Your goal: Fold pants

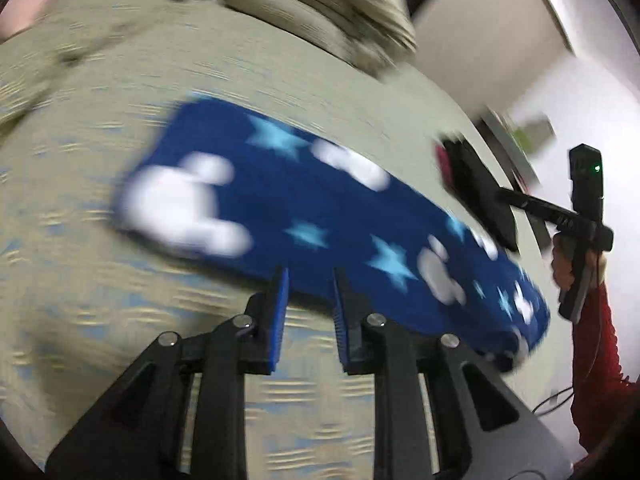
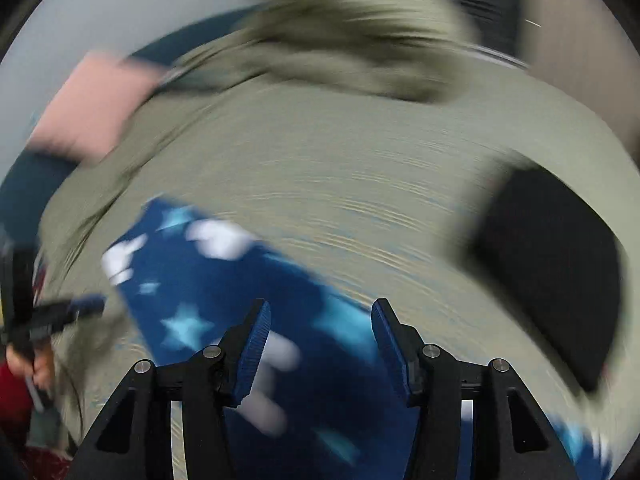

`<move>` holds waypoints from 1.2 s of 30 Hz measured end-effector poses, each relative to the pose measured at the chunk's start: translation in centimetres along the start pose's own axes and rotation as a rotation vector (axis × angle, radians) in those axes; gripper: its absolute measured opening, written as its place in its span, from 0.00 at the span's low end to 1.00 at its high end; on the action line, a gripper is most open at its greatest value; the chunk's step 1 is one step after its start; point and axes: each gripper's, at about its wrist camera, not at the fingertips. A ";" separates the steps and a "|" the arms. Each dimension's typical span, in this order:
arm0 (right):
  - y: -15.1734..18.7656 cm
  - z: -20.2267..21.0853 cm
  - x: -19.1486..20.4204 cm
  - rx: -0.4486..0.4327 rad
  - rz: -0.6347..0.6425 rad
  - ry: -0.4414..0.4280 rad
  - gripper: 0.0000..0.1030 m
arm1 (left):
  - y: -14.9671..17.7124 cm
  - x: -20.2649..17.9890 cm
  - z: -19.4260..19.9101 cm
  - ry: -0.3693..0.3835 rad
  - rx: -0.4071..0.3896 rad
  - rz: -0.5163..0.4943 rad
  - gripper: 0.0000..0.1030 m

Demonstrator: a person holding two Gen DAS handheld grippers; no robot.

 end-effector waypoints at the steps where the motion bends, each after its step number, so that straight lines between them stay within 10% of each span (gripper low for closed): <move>1: -2.5 -2.1 2.9 0.009 0.077 -0.046 0.52 | -0.4 1.4 0.5 0.001 -0.018 0.034 0.21; 10: -17.1 -17.4 19.1 0.037 0.535 -0.315 0.52 | -2.8 7.2 -1.4 0.090 -0.034 0.194 0.22; 20: -17.0 -22.9 20.7 0.154 0.597 -0.341 0.52 | -4.7 7.2 -3.7 0.167 -0.062 0.209 0.30; 23: -16.9 -23.2 20.6 0.169 0.577 -0.352 0.05 | -4.6 7.6 -4.0 0.136 -0.050 0.232 0.30; 36: -17.6 -20.5 20.2 0.102 0.535 -0.362 0.05 | -4.1 7.1 -3.7 0.048 -0.038 0.230 0.40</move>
Point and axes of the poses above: each gripper's, at about its wrist camera, not at the fingertips, and z roughly against the way its jaws point, x to its left, y to its underside, and after that the axes turned 11 degrees about z, right-handed
